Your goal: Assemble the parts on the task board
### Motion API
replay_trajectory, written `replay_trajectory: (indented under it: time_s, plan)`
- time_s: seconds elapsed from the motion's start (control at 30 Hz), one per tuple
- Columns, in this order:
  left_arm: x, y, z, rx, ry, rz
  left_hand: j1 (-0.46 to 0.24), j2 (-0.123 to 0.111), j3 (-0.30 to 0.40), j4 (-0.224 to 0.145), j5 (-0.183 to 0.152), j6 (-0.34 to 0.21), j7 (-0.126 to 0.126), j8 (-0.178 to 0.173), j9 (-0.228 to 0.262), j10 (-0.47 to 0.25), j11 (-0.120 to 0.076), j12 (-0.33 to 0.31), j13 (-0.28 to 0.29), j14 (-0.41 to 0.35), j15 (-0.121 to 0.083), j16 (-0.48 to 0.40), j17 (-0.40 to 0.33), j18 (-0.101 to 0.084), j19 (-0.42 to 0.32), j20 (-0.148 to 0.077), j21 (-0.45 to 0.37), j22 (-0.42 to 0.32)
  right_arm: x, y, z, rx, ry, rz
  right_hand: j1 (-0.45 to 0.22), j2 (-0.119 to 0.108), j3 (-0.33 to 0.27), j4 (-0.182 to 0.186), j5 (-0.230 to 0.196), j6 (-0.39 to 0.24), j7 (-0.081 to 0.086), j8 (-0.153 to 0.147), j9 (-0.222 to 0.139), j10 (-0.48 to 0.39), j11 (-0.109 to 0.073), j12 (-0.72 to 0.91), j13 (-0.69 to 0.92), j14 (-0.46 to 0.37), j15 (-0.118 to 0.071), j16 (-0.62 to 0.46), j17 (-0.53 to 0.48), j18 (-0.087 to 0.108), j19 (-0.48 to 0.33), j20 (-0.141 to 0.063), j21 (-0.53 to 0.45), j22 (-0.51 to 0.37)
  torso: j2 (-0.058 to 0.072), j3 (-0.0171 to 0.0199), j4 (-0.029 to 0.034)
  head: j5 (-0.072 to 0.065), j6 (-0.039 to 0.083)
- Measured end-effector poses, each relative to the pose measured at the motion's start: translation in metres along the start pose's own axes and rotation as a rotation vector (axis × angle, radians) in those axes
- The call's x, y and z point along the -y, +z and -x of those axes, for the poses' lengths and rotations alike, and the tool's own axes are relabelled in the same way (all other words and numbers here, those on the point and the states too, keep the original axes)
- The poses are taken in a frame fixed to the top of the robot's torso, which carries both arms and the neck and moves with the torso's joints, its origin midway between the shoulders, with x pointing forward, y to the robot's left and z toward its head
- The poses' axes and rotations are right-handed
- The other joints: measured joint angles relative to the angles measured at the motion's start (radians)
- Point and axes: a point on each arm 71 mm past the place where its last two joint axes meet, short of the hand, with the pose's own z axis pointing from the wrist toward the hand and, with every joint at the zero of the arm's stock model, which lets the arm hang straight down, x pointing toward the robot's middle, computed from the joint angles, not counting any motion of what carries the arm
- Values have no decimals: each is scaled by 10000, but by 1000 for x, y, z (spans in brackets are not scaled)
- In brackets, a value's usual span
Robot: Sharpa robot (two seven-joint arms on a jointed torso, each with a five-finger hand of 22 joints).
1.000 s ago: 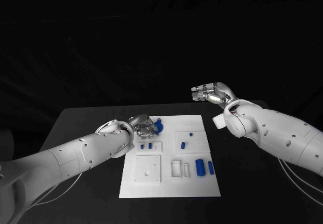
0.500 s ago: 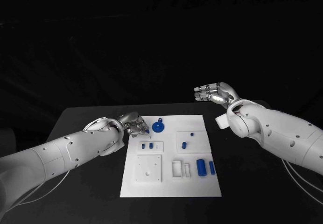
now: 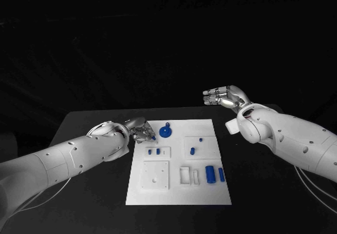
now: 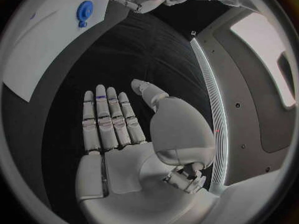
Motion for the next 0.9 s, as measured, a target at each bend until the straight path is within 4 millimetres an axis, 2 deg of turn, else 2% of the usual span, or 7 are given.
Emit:
replay_trajectory:
  time_s: [0.47,0.9]
  plan:
    - [6,7,-7,-314,387,-48,0,0,0,0,0,0,0,0,-1,0,0,0,0,-1,0,0,-1,-1,0,0,0,-1,0,1,-2,-41,23,11,0,0,1,1,0,0,0,0,0,0,0,0,0,1,-1,0,0,0,0,0,0,0,3,10,-24,4,-37]
    - [5,8,-11,-493,497,14,0,0,0,0,0,0,0,0,-2,0,0,0,0,-1,0,0,-1,-2,0,0,-41,-2,-1,1,-3,-74,35,19,0,-1,2,1,0,0,0,0,0,0,0,0,0,3,-2,0,0,0,1,0,0,0,1,15,-13,-22,-59]
